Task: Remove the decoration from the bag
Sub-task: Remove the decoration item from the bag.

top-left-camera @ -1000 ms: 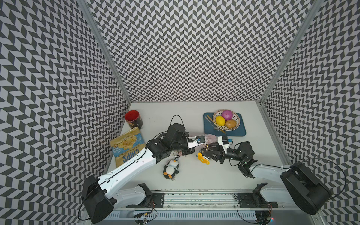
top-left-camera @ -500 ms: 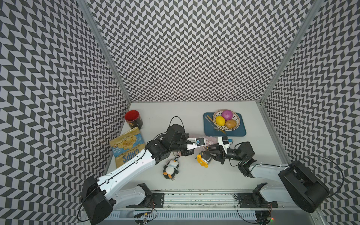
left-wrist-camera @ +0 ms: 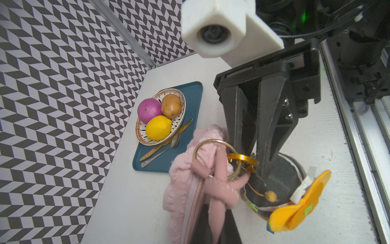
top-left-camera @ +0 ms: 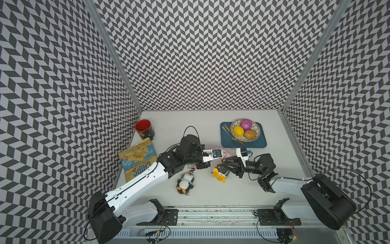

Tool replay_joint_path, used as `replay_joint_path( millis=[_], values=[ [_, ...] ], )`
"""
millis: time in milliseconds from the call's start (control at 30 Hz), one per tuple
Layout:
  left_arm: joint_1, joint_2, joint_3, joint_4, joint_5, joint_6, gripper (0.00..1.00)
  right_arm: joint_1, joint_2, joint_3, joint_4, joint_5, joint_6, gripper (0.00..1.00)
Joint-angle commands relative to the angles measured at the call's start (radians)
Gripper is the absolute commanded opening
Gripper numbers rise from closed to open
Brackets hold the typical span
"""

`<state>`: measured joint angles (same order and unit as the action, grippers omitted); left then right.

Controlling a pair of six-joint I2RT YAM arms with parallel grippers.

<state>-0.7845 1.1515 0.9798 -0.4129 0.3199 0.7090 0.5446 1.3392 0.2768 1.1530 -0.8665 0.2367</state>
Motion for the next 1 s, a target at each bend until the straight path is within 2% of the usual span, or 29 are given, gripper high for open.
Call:
replay_joint_path(
  millis=[0, 300, 967],
  values=[
    [0.006, -0.010, 0.020, 0.050, 0.012, -0.013, 0.00, -0.006, 0.003, -0.001, 0.027, 0.016, 0.006, 0.18],
    [0.006, 0.007, 0.037, 0.042, -0.009, -0.029, 0.00, -0.006, -0.039, -0.010, -0.004, 0.023, -0.016, 0.15],
    [0.002, 0.069, 0.060, -0.001, -0.088, -0.030, 0.00, -0.005, -0.099, -0.009, -0.055, 0.047, -0.044, 0.14]
  ],
)
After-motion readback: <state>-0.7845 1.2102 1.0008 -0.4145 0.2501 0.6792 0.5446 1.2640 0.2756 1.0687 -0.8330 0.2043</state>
